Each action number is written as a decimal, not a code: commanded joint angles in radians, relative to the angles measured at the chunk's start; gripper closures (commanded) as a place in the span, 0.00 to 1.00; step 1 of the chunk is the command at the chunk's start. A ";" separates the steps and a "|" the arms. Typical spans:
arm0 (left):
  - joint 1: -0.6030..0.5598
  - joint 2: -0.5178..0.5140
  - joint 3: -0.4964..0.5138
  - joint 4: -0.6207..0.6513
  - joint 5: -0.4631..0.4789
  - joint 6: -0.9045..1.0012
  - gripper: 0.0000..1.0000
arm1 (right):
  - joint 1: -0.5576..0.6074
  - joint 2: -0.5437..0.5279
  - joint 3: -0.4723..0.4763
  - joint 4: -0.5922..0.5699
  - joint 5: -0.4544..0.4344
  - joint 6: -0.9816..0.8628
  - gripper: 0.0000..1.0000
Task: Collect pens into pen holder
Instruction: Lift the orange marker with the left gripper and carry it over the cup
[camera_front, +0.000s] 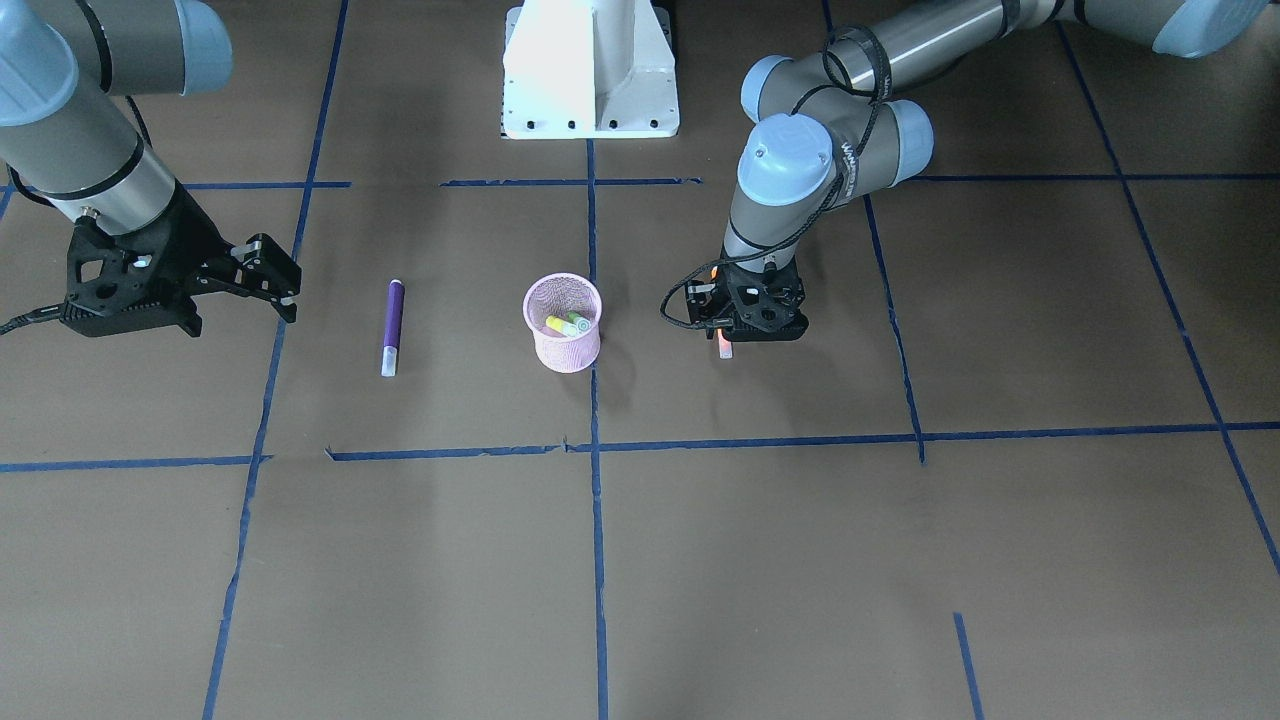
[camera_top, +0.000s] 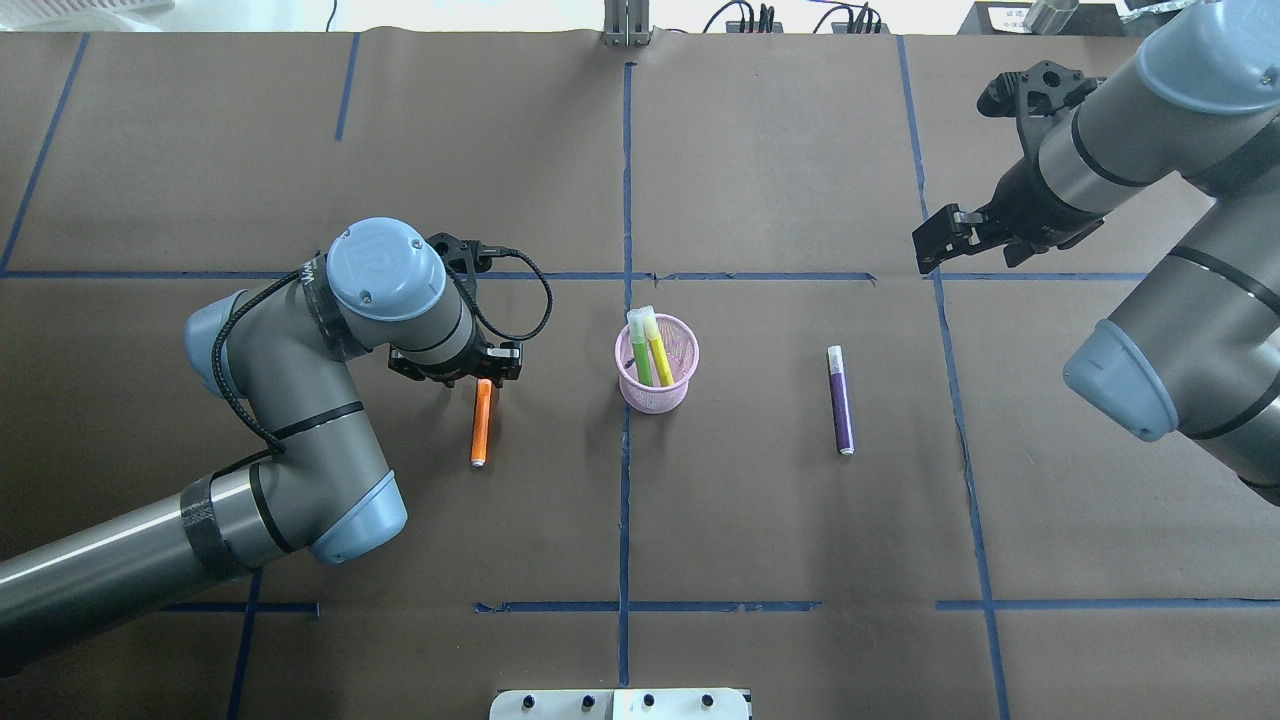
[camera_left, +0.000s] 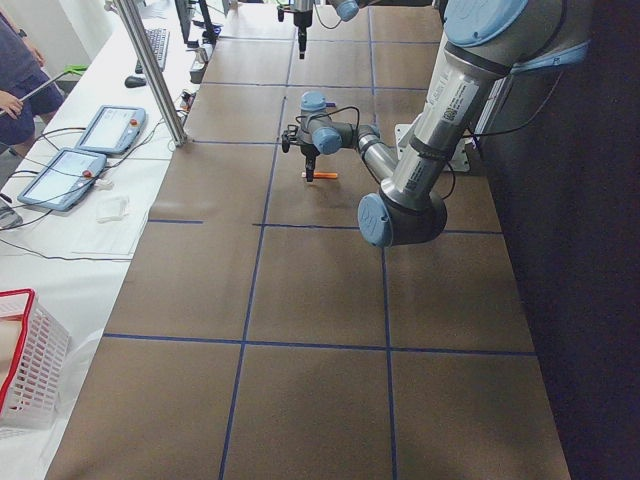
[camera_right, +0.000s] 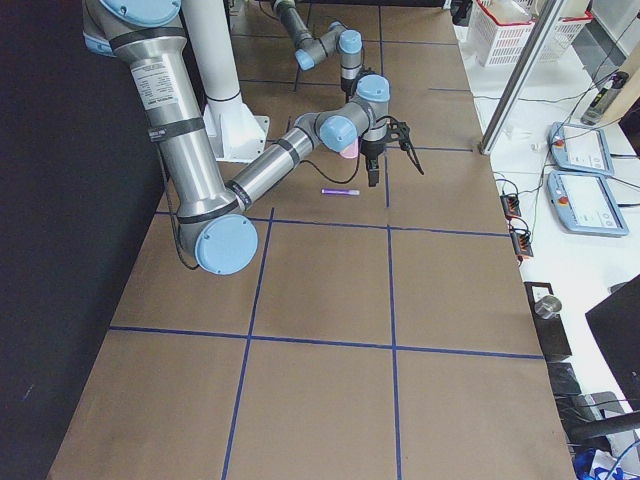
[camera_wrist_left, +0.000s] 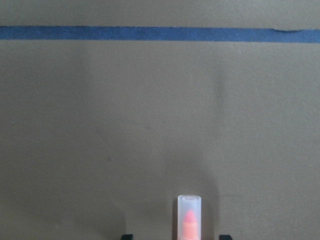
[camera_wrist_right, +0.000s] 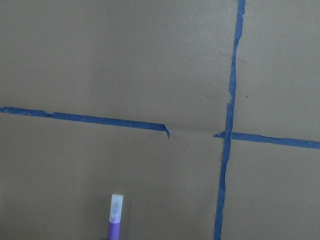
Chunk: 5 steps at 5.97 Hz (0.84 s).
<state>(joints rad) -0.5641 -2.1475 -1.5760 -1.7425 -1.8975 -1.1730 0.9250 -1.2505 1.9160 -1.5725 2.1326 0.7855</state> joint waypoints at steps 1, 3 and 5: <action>0.009 -0.002 0.002 0.000 0.000 0.001 0.49 | 0.000 -0.006 0.000 0.000 0.000 0.000 0.00; 0.009 -0.002 0.002 0.000 0.000 0.001 0.64 | 0.000 -0.006 0.000 0.000 0.000 0.000 0.00; 0.010 -0.002 0.002 -0.002 -0.002 0.004 1.00 | 0.000 -0.006 0.000 0.000 -0.002 0.000 0.00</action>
<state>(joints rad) -0.5545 -2.1492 -1.5739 -1.7431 -1.8986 -1.1703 0.9250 -1.2563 1.9159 -1.5724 2.1318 0.7854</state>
